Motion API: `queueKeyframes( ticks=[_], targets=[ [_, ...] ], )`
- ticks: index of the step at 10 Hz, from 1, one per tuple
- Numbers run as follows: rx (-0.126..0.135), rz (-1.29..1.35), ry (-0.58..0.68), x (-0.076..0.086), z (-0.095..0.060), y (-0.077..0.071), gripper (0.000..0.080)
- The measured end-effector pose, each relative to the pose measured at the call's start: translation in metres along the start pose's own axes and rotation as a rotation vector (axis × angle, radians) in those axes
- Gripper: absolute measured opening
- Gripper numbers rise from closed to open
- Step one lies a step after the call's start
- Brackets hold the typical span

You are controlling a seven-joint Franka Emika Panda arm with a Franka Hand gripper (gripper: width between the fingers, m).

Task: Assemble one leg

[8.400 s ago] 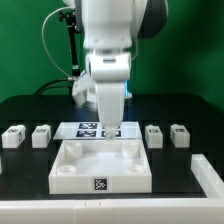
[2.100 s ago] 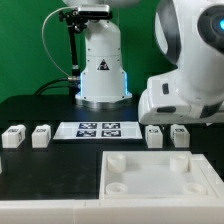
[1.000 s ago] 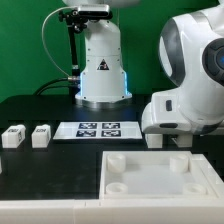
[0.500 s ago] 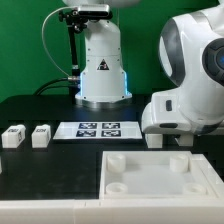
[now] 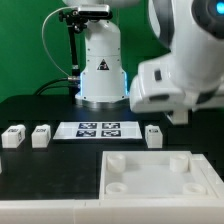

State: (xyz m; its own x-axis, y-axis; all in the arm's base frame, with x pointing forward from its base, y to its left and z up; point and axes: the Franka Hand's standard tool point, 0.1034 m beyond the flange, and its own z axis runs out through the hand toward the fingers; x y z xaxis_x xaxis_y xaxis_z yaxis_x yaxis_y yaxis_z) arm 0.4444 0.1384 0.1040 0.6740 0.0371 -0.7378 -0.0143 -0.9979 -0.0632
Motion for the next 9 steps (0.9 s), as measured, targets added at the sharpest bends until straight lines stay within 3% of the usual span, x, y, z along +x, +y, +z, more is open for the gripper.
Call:
queueKeyframes(
  ticks=[2, 3, 4, 5, 6, 7, 8, 9],
  targets=[
    [0.002, 0.000, 0.027, 0.004, 0.001, -0.001, 0.0291],
    [0.010, -0.001, 0.101, 0.013, -0.004, -0.002, 0.0291],
    [0.023, -0.026, 0.250, 0.033, -0.006, -0.001, 0.0291],
    [0.027, -0.054, 0.337, 0.038, -0.026, 0.008, 0.0291],
    [0.005, -0.121, 0.423, 0.039, -0.062, 0.020, 0.0291],
    [-0.005, -0.135, 0.535, 0.046, -0.099, 0.023, 0.0291],
    [-0.001, -0.133, 0.606, 0.049, -0.119, 0.016, 0.0291],
    [0.002, -0.138, 0.732, 0.057, -0.124, 0.014, 0.0291]
  ],
)
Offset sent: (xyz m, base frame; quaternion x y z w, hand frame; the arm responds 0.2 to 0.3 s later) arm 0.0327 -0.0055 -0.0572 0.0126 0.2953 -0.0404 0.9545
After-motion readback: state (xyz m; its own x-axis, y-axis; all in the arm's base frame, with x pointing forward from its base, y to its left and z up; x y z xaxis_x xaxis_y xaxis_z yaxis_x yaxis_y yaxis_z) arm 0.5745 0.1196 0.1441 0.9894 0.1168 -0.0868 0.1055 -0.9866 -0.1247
